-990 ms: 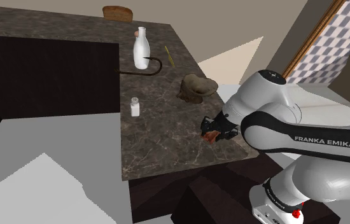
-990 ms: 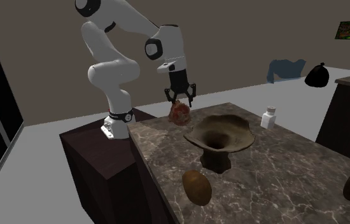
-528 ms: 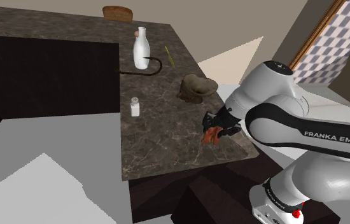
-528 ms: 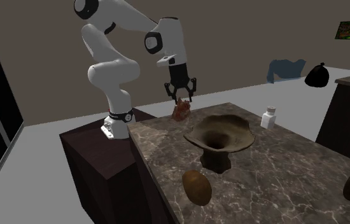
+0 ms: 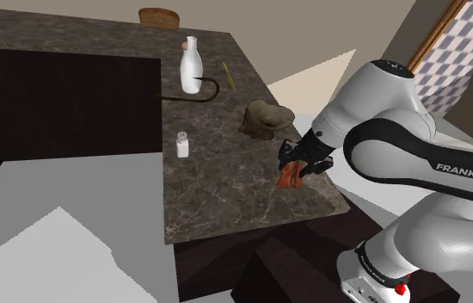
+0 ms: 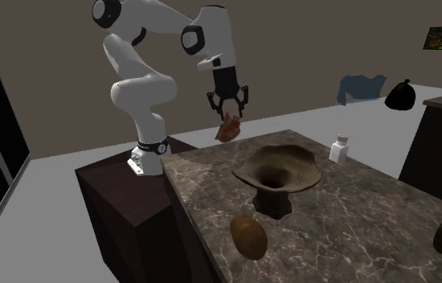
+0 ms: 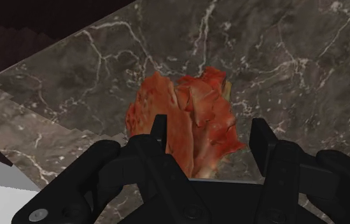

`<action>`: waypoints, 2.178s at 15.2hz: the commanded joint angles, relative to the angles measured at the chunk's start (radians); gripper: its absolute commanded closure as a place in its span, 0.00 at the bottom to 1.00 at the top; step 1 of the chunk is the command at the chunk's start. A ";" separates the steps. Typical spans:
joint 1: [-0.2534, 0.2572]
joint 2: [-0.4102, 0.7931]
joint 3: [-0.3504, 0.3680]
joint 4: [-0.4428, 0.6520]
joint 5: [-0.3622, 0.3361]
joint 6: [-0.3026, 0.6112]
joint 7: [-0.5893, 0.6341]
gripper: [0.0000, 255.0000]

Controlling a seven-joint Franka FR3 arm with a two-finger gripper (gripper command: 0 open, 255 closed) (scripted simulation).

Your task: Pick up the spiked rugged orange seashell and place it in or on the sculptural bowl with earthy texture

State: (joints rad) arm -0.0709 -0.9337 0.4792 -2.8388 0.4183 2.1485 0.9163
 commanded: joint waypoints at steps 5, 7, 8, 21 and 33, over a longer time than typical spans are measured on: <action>-0.014 -0.022 -0.029 0.068 -0.031 -0.089 0.004 1.00; -0.019 -0.027 -0.039 0.091 -0.041 -0.117 0.005 1.00; -0.021 -0.029 -0.044 0.104 -0.046 -0.131 0.005 1.00; -0.049 -0.025 -0.097 0.275 -0.100 -0.297 0.012 1.00; -0.130 0.171 -0.141 0.468 -0.168 -0.299 -0.043 1.00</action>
State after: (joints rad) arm -0.1862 -0.8084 0.3374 -2.4010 0.2595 1.8330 0.8816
